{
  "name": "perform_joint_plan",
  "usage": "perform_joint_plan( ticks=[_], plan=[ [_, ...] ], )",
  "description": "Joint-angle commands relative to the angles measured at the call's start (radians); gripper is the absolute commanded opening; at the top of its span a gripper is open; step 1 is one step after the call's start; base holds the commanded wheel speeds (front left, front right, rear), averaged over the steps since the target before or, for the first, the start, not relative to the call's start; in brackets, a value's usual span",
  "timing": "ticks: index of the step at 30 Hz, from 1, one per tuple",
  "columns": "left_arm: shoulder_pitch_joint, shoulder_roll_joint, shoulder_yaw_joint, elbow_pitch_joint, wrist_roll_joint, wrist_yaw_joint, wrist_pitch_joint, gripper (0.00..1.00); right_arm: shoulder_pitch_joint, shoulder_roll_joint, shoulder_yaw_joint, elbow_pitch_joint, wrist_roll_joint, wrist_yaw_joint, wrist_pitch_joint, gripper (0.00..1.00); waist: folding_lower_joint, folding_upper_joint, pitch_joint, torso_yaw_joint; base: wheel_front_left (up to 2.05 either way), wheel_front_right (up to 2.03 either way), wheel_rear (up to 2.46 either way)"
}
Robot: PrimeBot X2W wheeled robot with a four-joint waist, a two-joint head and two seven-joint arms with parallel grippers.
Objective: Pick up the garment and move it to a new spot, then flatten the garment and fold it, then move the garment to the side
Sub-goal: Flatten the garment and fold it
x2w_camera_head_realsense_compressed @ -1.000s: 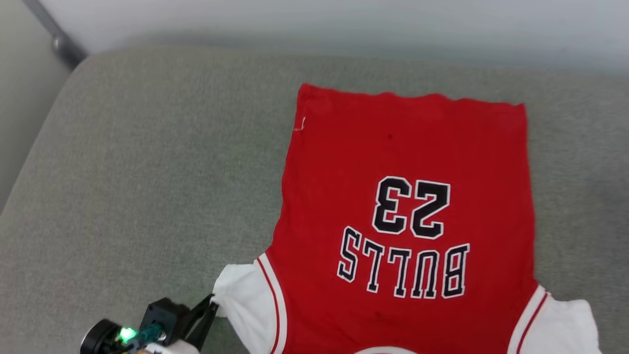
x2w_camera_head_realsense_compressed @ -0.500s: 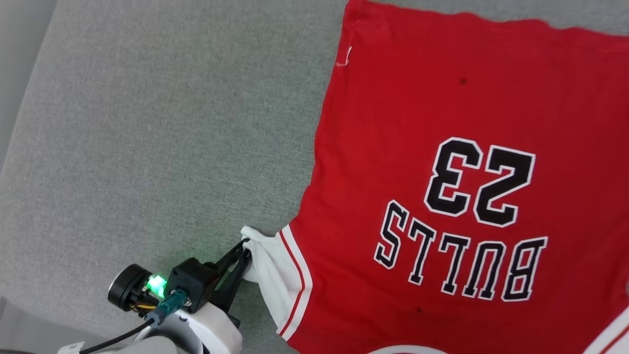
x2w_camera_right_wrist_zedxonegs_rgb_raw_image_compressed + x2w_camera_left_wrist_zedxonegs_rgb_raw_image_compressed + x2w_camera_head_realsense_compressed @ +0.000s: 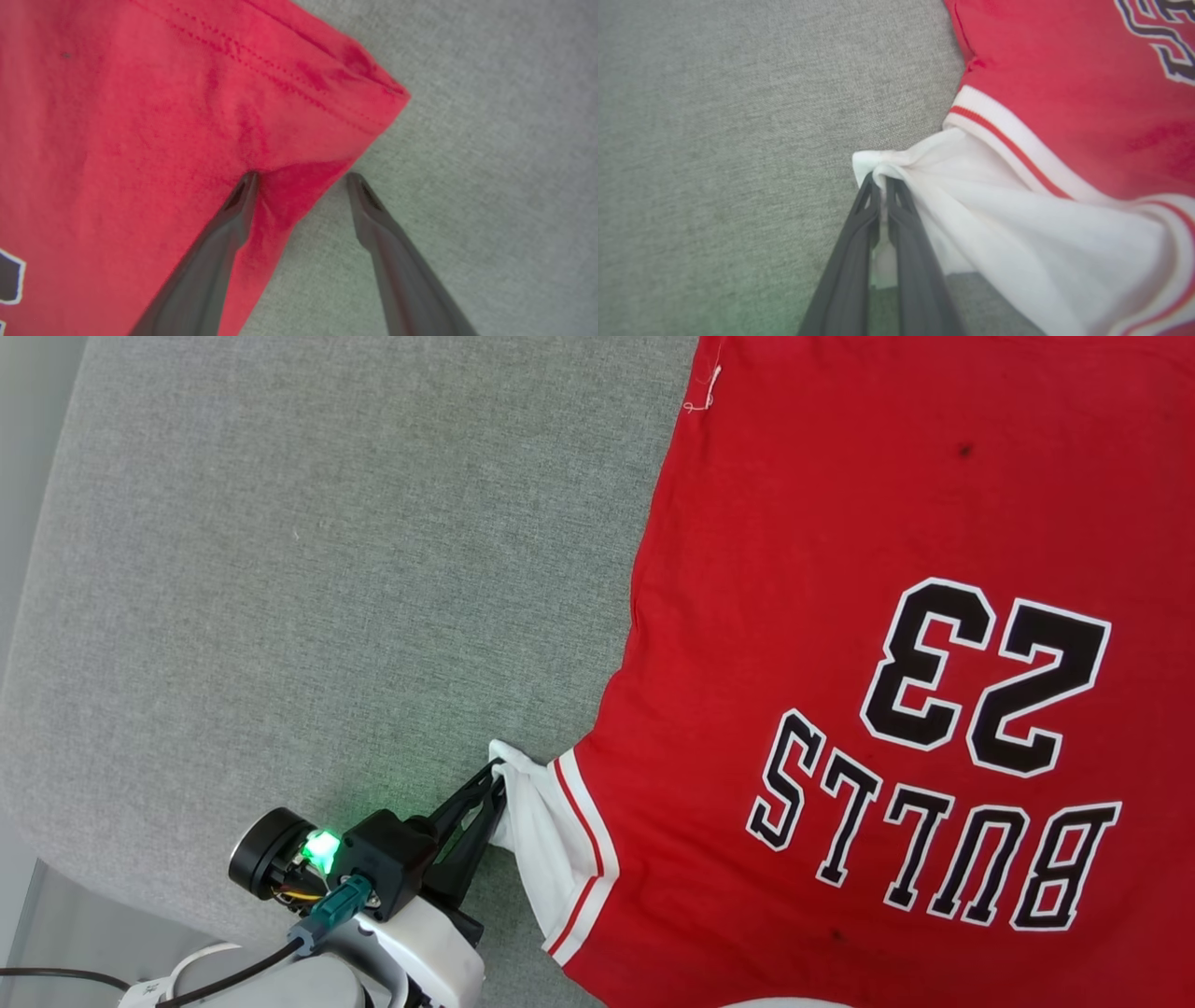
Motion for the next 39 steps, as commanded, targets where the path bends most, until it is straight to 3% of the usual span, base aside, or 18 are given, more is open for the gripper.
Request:
perform_joint_plan(
  ticks=[1, 11, 20, 29, 35, 39],
  plan=[
    [-0.007, -0.016, -0.002, 0.036, -0.003, 0.004, 0.022, 0.0, 0.075, 0.019, 0.035, 0.028, 0.001, -0.001, 0.006, 0.0, 0.0001, 0.0, 0.001, 0.0, 0.0, 0.0, 0.0],
    [0.019, -0.004, -0.003, 0.054, -0.009, 0.0, 0.015, 0.0, 0.025, 0.0, 0.042, -0.025, -0.001, -0.001, -0.056, 0.0, 0.0001, 0.0, -0.07, -0.026, 0.0, 0.0, 0.0],
    [0.08, 0.036, 0.0, 0.049, -0.036, 0.023, 0.006, 0.0, 0.071, -0.059, 0.146, -0.133, 0.091, -0.001, -0.162, 0.0, 0.0001, 0.0, -0.227, -0.103, 0.0, 0.0, 0.0],
    [0.143, 0.091, -0.004, 0.027, -0.067, 0.041, 0.014, 0.0, 0.236, -0.207, 0.213, -0.268, 0.213, -0.001, -0.241, 0.0, 0.0001, 0.0, -0.35, -0.187, 0.0, 0.0, 0.0],
    [0.179, 0.112, -0.005, 0.02, -0.089, 0.053, 0.015, 0.0, 0.467, -0.33, 0.206, -0.31, 0.285, -0.001, -0.303, 0.0, 0.0001, 0.0, -0.402, -0.235, 0.0, 0.0, 0.0],
    [0.19, 0.122, -0.005, 0.016, -0.096, 0.06, 0.014, 0.0, 0.601, -0.369, 0.199, -0.297, 0.319, -0.001, -0.355, 0.0, 0.0001, 0.0, -0.415, -0.256, 0.0, 0.0, 0.0]
  ],
)
